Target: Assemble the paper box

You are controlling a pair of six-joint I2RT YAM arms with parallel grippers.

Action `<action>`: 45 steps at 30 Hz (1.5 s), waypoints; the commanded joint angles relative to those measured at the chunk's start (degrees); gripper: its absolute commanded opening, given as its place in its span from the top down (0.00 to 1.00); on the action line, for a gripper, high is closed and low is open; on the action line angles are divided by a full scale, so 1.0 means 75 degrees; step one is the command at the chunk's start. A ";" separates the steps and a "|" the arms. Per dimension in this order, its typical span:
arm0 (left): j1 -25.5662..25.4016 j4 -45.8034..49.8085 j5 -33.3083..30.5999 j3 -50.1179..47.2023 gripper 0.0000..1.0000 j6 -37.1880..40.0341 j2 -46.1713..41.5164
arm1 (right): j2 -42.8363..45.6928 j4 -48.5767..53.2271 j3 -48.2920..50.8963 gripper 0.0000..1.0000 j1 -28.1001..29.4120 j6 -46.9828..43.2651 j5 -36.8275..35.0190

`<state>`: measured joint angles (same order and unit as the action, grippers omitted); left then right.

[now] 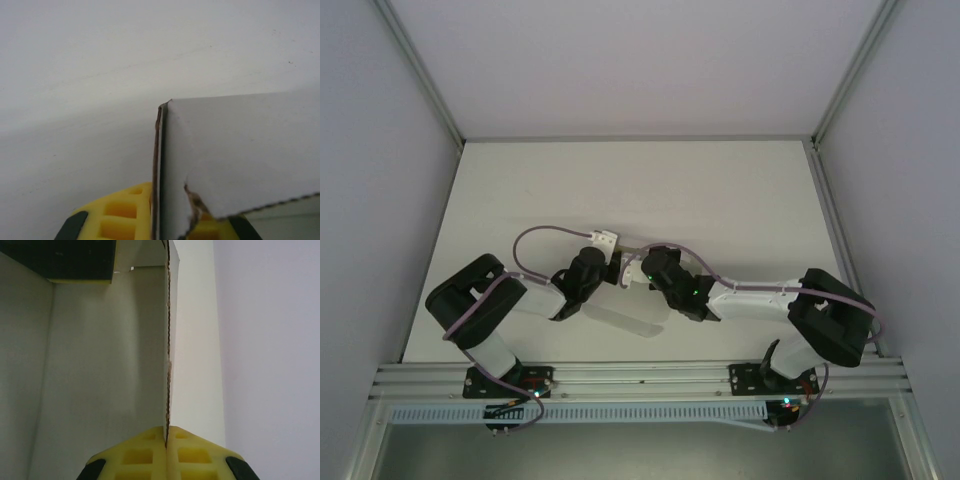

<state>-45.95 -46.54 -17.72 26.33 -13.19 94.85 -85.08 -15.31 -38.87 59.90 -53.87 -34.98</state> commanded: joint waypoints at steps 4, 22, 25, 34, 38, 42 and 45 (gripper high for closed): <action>0.0433 0.1261 -0.2667 0.0136 0.97 -0.0385 0.0500 | 0.0309 0.1415 0.0130 1.00 0.0017 0.0224 -0.0341; 0.0423 0.0440 0.0229 0.0122 1.00 -0.0048 0.0525 | 0.0046 0.1427 0.0059 1.00 0.0017 0.0315 -0.0154; 0.0435 0.0649 -0.0424 0.0230 1.00 -0.0395 0.0525 | 0.0046 0.1529 0.0054 1.00 0.0017 0.0351 -0.0064; 0.0497 0.1132 -0.2688 0.0105 1.00 -0.1075 0.0593 | 0.0322 0.1759 0.0156 1.00 0.0023 0.0320 -0.0152; 0.0509 0.1697 -0.3450 0.0169 1.00 -0.1272 0.0654 | 0.0342 0.1912 0.0148 1.00 0.0029 0.0350 -0.0164; 0.0538 0.1843 -0.3848 0.0033 1.00 -0.1443 0.0573 | 0.0317 0.1936 0.0107 1.00 0.0020 0.0367 -0.0144; 0.0547 0.1606 -0.3367 0.0006 0.98 -0.1250 0.0555 | 0.0292 0.1936 0.0097 1.00 0.0026 0.0380 -0.0118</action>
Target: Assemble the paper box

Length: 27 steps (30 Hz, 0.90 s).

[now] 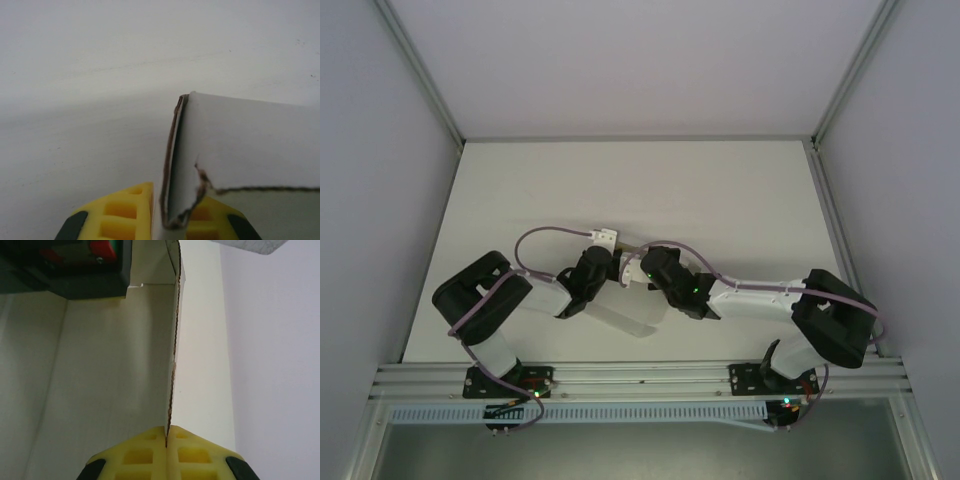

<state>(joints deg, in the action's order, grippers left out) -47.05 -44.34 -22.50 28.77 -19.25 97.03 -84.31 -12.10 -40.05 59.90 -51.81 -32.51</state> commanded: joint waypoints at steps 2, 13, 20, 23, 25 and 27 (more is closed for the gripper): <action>0.0663 0.0736 -0.2041 -0.0489 0.93 -0.0086 0.0152 | 0.0167 0.1519 0.0241 1.00 0.0023 0.0136 -0.0400; 0.0534 -0.1793 0.0871 -0.1490 1.00 0.1102 -0.0925 | 0.0648 0.2699 -0.0682 0.51 0.0053 0.1631 0.1231; 0.0438 -0.2239 0.1181 -0.1503 1.00 0.1358 -0.0700 | 0.2219 0.1894 -0.0734 0.00 0.0007 0.2611 0.2945; 0.0410 -0.2632 0.1398 -0.1551 1.00 0.1351 -0.0499 | 0.2523 0.1187 -0.0795 0.00 -0.0363 0.3804 0.3011; 0.0404 -0.2750 0.1520 -0.1506 0.99 0.1364 -0.0374 | 0.2406 0.1199 -0.1090 0.00 -0.0827 0.4944 0.2891; 0.0381 -0.2790 0.1606 -0.1400 0.99 0.1408 -0.0214 | 0.2038 0.1649 -0.1570 0.00 -0.1414 0.6212 0.2876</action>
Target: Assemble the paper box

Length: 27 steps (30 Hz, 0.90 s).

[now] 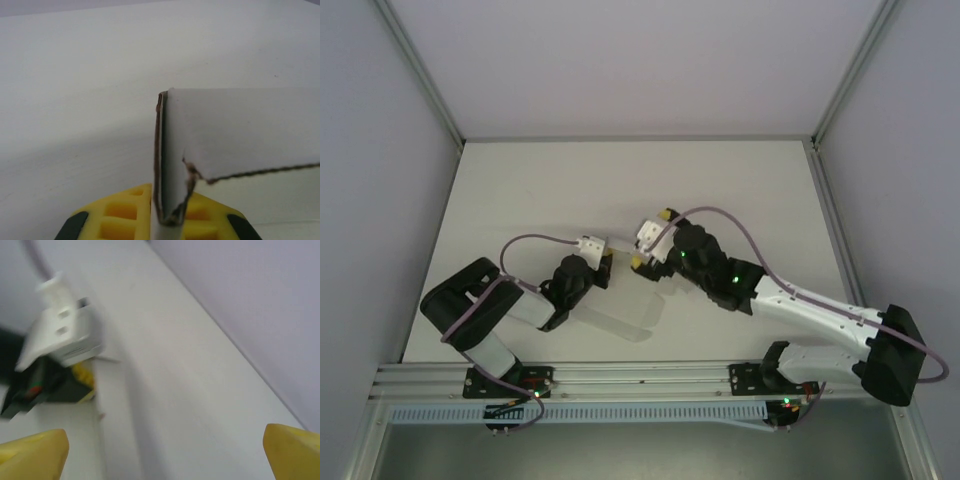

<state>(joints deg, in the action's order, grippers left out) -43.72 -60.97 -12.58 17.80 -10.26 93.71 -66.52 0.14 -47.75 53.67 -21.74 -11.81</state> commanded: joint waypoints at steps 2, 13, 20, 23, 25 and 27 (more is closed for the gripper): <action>-0.0085 -0.0695 0.0380 0.0156 0.98 0.0255 0.0441 | -0.0875 0.0721 -0.1071 0.00 -0.1052 0.3030 0.0389; -0.0088 -0.0887 0.0526 0.0250 0.85 0.0352 0.0882 | -0.3192 0.1422 -0.1937 0.00 -0.1313 0.3661 0.1569; -0.0095 -0.0757 0.0581 0.0192 0.80 0.0404 0.0806 | -0.4132 0.1111 -0.1745 0.00 -0.1313 0.4094 0.2117; -0.0091 -0.0611 0.0587 0.0236 0.78 0.0399 0.0782 | -0.4137 0.0949 -0.1535 0.00 -0.1307 0.4153 0.2173; -0.0093 -0.0479 0.0582 0.0286 0.78 0.0401 0.0797 | -0.4090 0.0898 -0.1387 0.00 -0.1276 0.4046 0.2152; -0.0096 -0.0458 0.0576 0.0313 0.78 0.0391 0.0818 | -0.4028 0.0838 -0.1204 0.00 -0.1189 0.3911 0.2085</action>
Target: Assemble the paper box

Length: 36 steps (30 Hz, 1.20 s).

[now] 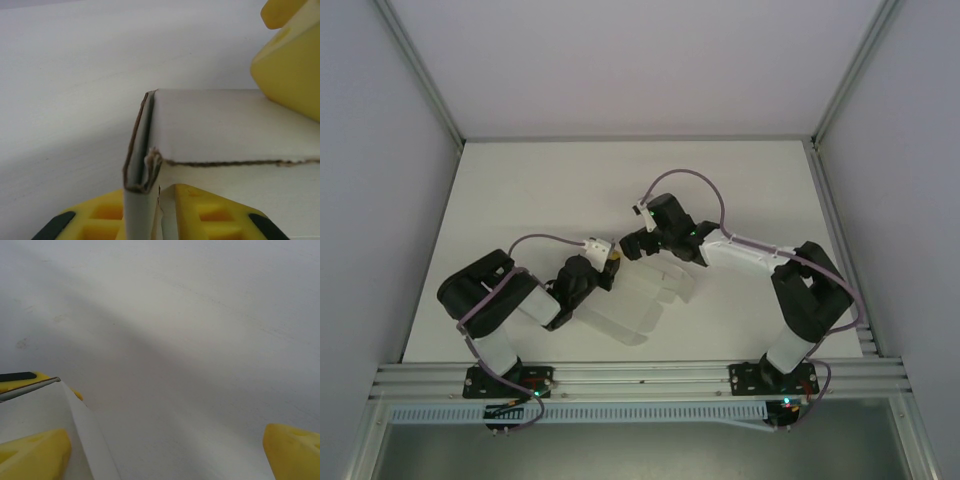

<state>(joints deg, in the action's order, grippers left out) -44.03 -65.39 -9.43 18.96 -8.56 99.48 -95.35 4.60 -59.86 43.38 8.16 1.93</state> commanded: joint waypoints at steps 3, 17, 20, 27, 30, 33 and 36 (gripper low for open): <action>-0.0047 0.0162 0.0156 0.0156 0.79 0.0116 0.0025 | -0.0095 0.0192 0.0674 0.00 0.0503 -0.0510 -0.0117; -0.0069 0.1148 -0.1699 0.0255 1.00 -0.0340 -0.1014 | 0.2152 -0.0246 0.0838 0.00 0.0791 0.0152 -0.2535; -0.0075 0.2105 -0.2003 0.0457 1.00 -0.0642 -0.1871 | 0.3332 -0.0180 0.0986 0.00 0.0738 0.0823 -0.3338; -0.0120 0.4417 -0.2996 0.0954 1.00 -0.1096 -0.3387 | 0.5464 0.0388 0.1960 0.00 0.0291 0.1894 -0.2934; -0.0148 0.4690 -0.2934 0.0923 1.00 -0.1228 -0.3724 | 0.5528 0.0231 0.2324 0.00 0.0264 0.2030 -0.2641; -0.0204 0.4854 -0.2814 0.0891 1.00 -0.1274 -0.4002 | 0.5099 0.0248 0.2306 0.00 0.0259 0.2261 -0.2663; -0.0289 0.5025 -0.2805 0.0888 1.00 -0.1226 -0.4159 | 0.4605 0.0208 0.2174 0.00 0.0242 0.2332 -0.2808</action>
<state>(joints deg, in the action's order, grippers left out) -45.50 -30.61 -28.84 25.15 -16.43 70.02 -59.02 5.72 -42.98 45.56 23.14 -18.65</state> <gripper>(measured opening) 0.051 0.997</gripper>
